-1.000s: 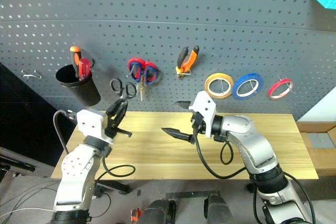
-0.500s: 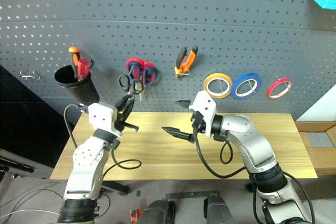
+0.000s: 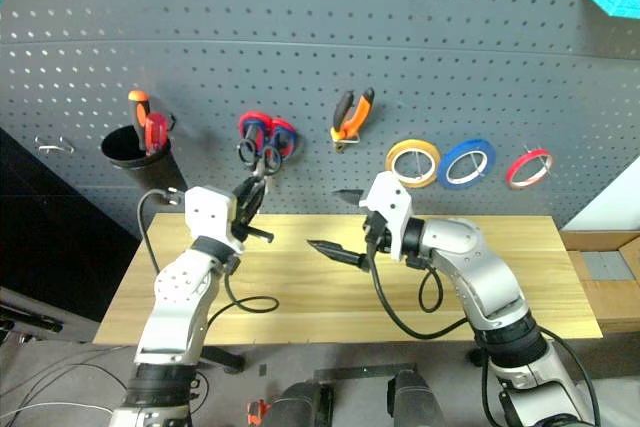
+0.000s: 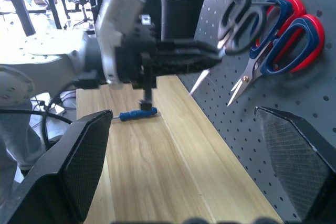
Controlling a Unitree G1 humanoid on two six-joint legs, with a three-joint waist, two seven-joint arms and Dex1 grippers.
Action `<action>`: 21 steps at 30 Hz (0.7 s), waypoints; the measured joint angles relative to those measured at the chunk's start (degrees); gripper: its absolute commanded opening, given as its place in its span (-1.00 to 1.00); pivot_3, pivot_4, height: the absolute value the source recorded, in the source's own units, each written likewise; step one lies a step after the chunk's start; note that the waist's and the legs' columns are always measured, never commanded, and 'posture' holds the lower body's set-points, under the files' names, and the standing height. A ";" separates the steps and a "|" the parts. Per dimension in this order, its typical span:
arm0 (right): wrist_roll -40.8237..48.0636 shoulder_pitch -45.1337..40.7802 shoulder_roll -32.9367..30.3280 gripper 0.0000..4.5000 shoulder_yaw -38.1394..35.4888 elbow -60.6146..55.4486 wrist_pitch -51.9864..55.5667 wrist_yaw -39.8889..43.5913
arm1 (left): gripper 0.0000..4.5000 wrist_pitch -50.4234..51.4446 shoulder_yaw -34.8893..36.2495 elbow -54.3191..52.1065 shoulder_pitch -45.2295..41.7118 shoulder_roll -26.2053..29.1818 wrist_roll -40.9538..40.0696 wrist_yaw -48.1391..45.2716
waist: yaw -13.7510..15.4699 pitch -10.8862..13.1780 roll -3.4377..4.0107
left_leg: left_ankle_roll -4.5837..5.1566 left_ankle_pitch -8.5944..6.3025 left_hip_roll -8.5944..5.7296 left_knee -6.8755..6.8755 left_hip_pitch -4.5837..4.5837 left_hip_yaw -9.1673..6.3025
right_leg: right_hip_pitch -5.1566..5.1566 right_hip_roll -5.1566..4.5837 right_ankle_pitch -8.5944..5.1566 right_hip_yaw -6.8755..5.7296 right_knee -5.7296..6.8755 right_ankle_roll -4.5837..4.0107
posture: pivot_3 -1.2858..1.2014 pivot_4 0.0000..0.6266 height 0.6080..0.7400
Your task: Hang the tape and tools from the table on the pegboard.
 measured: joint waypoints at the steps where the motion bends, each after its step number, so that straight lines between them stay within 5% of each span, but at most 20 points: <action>1: 0.01 -0.17 0.03 1.00 0.06 -0.01 -0.01 0.02 | -0.93 -0.14 -0.18 1.85 -1.48 0.06 0.49 0.25 | 0.04 -0.03 -0.02 | 0.00 0.00 -0.01 0.01 0.00 0.00 | 0.00 0.04 0.00 0.00 0.00 0.01 | 0.00 -0.57 1.00; 9: -0.13 -0.51 0.03 1.00 0.39 0.04 -0.07 -0.05 | -0.93 1.53 -0.07 16.45 -13.95 -1.88 2.90 7.47 | 0.01 -0.17 -0.17 | 0.00 0.00 -0.02 0.02 0.00 -0.01 | -0.01 0.07 0.01 0.03 0.01 0.02 | -0.01 -0.56 1.00; 20: 2.39 -0.72 4.09 1.00 -1.89 0.36 0.47 -2.61 | 0.75 11.73 0.95 21.74 -13.59 -1.14 2.09 10.07 | -0.31 -0.50 -0.09 | 0.00 -0.01 -0.01 -0.02 0.09 0.04 | -0.02 0.03 0.02 0.19 0.04 0.02 | 0.00 -0.54 1.00; 21: 2.42 -0.71 4.03 1.00 -1.87 0.48 0.47 -2.57 | 0.75 14.44 1.25 21.58 -12.99 -0.15 2.23 10.22 | -0.38 -0.50 -0.09 | 0.00 -0.01 -0.01 -0.02 0.09 0.05 | -0.03 0.03 0.02 0.20 0.04 0.02 | 0.00 -0.54 1.00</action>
